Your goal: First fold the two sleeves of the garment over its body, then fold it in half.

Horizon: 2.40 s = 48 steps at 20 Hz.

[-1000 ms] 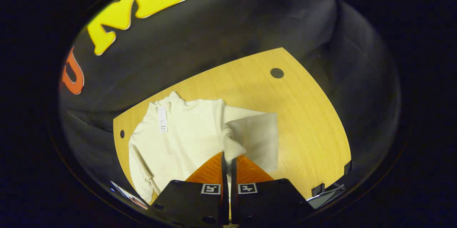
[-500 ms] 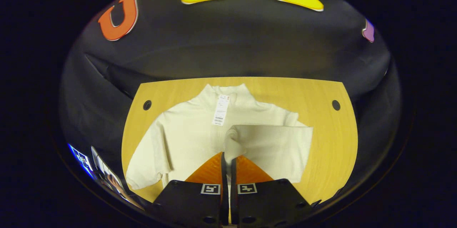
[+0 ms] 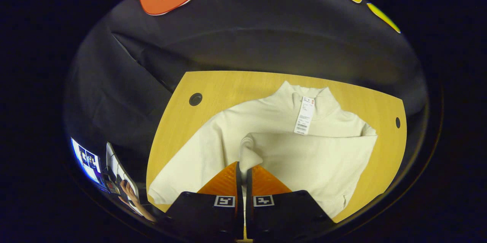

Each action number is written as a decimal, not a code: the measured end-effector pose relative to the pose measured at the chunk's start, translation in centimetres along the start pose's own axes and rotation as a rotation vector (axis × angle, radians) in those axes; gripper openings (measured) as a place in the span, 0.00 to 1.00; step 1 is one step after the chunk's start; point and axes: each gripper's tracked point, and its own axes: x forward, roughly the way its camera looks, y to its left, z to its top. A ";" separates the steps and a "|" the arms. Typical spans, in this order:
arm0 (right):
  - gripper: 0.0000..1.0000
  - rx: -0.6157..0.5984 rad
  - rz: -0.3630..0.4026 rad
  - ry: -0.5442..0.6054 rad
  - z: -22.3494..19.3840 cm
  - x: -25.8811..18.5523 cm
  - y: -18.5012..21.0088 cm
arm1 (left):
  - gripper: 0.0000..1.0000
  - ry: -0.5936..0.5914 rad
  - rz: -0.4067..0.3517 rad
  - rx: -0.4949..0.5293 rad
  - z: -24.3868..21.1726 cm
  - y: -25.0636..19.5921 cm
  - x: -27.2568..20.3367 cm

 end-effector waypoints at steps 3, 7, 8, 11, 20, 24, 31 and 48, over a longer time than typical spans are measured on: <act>0.03 0.011 0.053 0.044 -0.6 2.8 3.4 | 0.99 -0.020 0.028 0.045 -0.8 0.7 -0.1; 0.03 -0.001 0.004 0.072 -1.8 6.3 4.6 | 0.99 0.003 0.025 0.091 -2.4 1.1 -0.5; 0.05 0.006 0.004 0.075 -1.7 6.8 5.1 | 0.99 0.016 0.015 0.080 -2.8 1.0 -0.6; 0.05 0.021 0.009 0.075 -1.8 7.6 5.6 | 0.99 0.044 0.034 0.075 -3.8 1.6 -0.9; 0.88 0.010 0.088 0.033 -2.1 5.2 7.7 | 1.00 0.118 0.092 0.053 -6.2 3.1 -1.0; 0.94 -0.036 0.093 -0.014 -1.8 2.5 7.0 | 0.99 0.134 0.134 0.055 -6.5 4.1 -1.3; 0.96 -0.065 0.075 -0.221 1.1 -6.0 2.1 | 1.00 0.220 0.238 -0.015 -9.2 6.6 -2.7; 0.97 -0.143 -0.201 -0.932 4.5 -31.2 -8.8 | 1.00 0.579 0.672 -0.323 -21.8 18.8 -6.8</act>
